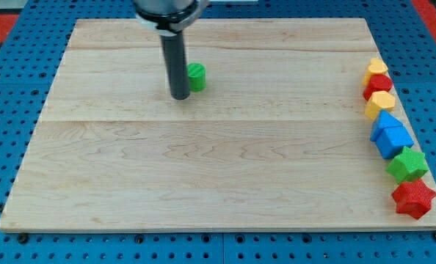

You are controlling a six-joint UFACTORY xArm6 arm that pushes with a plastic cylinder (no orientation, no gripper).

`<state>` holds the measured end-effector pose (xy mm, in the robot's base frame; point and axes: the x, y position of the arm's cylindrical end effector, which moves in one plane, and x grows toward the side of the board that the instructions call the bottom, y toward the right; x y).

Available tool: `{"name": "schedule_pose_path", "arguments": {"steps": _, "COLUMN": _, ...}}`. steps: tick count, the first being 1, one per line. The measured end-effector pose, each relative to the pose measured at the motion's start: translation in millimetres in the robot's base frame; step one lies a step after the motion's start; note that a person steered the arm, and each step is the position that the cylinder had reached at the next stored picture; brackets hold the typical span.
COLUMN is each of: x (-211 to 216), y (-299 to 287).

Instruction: Place the green circle at the top of the heart

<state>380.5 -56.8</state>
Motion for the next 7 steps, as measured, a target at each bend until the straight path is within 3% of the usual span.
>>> {"name": "schedule_pose_path", "arguments": {"steps": 1, "x": -30.0, "y": -24.7}}
{"name": "schedule_pose_path", "arguments": {"steps": 2, "x": -30.5, "y": 7.3}}
{"name": "schedule_pose_path", "arguments": {"steps": 3, "x": -30.5, "y": 76.7}}
{"name": "schedule_pose_path", "arguments": {"steps": 4, "x": -35.9, "y": 90.4}}
{"name": "schedule_pose_path", "arguments": {"steps": 5, "x": -47.8, "y": 23.0}}
{"name": "schedule_pose_path", "arguments": {"steps": 7, "x": -55.3, "y": 161.3}}
